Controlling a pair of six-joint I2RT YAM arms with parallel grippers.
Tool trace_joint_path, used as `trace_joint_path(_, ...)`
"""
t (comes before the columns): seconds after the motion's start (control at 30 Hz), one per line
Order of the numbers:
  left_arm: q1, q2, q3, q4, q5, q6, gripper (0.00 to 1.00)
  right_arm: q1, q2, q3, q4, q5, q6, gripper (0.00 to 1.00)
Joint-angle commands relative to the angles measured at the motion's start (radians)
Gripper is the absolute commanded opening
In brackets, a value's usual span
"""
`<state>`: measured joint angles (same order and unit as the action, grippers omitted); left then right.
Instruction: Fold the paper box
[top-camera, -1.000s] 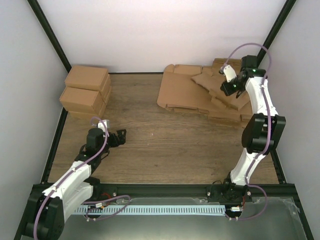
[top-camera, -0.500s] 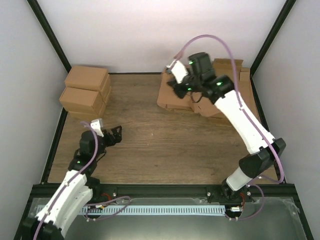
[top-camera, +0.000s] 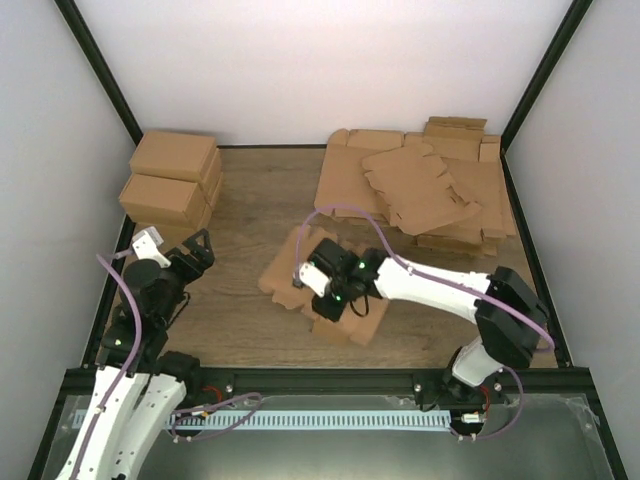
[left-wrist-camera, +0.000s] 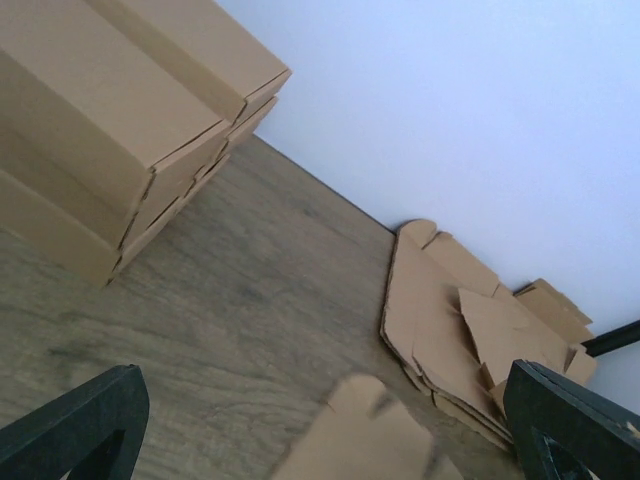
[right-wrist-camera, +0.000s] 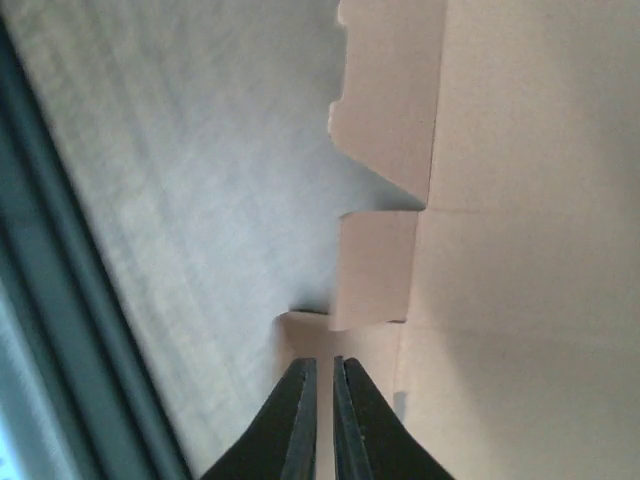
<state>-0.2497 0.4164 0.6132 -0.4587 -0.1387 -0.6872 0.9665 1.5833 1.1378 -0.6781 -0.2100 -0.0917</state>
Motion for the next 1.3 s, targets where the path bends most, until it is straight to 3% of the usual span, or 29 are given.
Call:
trace_joint_path(0.0,-0.003,0.018,0.057,-0.135,-0.031,-0.017,1.00,0.051,-0.163,-0.082,0.147,-0.164,0.063,0.11)
trace_joint_path(0.13,-0.003,0.024,0.054,-0.131,-0.006,-0.022,1.00,0.056,-0.195,-0.099,0.134,-0.267,0.056,0.33)
trace_joint_path(0.37,-0.003,0.117,-0.022,-0.058,0.157,-0.016,1.00,0.025,-0.326,-0.120,0.211,-0.097,0.188,0.67)
trace_joint_path(0.53,-0.003,0.262,-0.058,0.058,0.349,0.046,1.00,-0.071,-0.399,-0.194,0.180,0.028,0.391,0.71)
trace_joint_path(0.73,-0.010,0.517,-0.088,0.214,0.573,0.098,1.00,-0.111,-0.490,-0.297,0.015,0.231,0.659,0.52)
trace_joint_path(0.87,-0.079,0.707,-0.062,0.256,0.563,0.116,1.00,-0.116,-0.553,-0.367,-0.094,0.267,0.829,0.50)
trace_joint_path(0.97,-0.167,0.791,-0.033,0.271,0.503,0.123,1.00,-0.117,-0.616,-0.436,-0.140,0.248,0.962,0.55)
trace_joint_path(1.03,-0.198,0.830,-0.020,0.281,0.472,0.119,1.00,-0.117,-0.667,-0.480,-0.159,0.244,1.070,0.65)
trace_joint_path(1.1,-0.210,0.858,-0.013,0.291,0.452,0.114,1.00,-0.119,-0.699,-0.525,-0.171,0.247,1.159,0.67)
trace_joint_path(1.2,-0.218,0.882,-0.012,0.311,0.443,0.110,1.00,-0.118,-0.714,-0.561,-0.184,0.246,1.233,0.67)
trace_joint_path(1.27,-0.223,0.890,-0.014,0.325,0.443,0.115,1.00,-0.119,-0.717,-0.577,-0.175,0.241,1.245,0.77)
